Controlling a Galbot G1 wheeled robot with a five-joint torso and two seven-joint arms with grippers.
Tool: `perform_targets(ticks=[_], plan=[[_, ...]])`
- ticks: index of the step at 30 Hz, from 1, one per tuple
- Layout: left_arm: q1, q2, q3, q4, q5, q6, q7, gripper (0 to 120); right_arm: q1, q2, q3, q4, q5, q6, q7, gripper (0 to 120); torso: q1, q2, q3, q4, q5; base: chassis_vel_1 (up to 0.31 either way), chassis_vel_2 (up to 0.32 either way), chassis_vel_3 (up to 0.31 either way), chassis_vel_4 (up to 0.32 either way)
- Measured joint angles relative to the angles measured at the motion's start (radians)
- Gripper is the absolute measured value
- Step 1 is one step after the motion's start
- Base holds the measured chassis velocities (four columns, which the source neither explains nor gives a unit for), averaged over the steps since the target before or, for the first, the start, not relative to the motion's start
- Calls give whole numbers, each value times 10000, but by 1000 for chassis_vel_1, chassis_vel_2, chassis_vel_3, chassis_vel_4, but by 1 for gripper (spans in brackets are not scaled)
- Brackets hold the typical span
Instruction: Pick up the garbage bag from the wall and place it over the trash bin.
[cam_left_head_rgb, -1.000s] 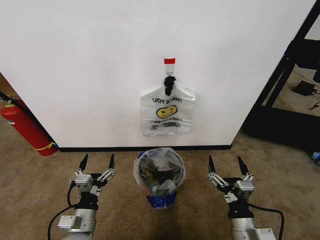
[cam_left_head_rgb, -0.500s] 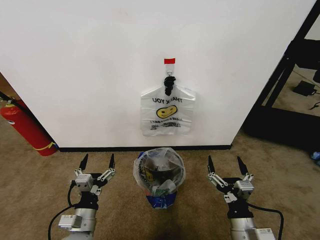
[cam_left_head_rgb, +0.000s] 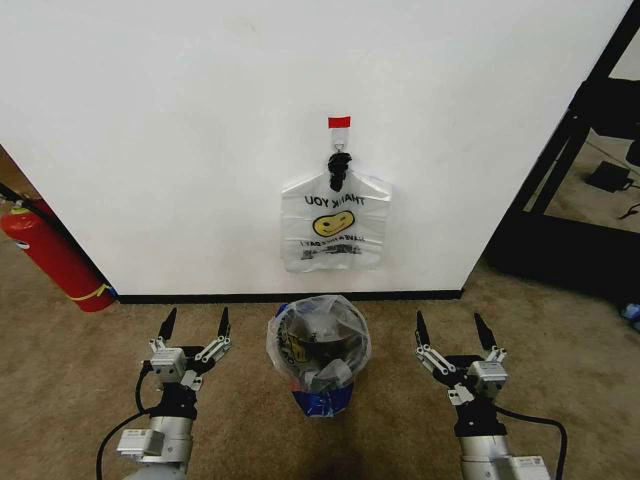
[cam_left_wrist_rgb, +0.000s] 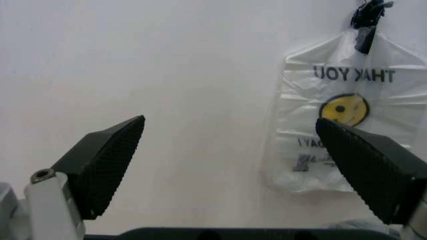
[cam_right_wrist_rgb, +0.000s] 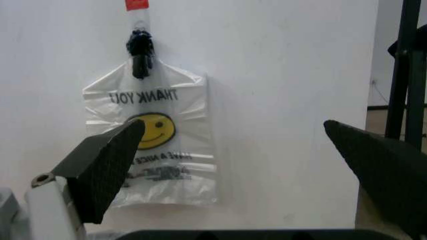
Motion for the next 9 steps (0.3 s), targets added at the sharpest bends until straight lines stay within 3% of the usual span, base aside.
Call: perform_targets(ticks=[9], plan=[[-1, 3, 1, 0, -6, 3, 0, 100, 3, 0, 0, -5, 5, -6, 5, 100, 0, 0, 0, 0, 0, 0, 0, 0, 0]])
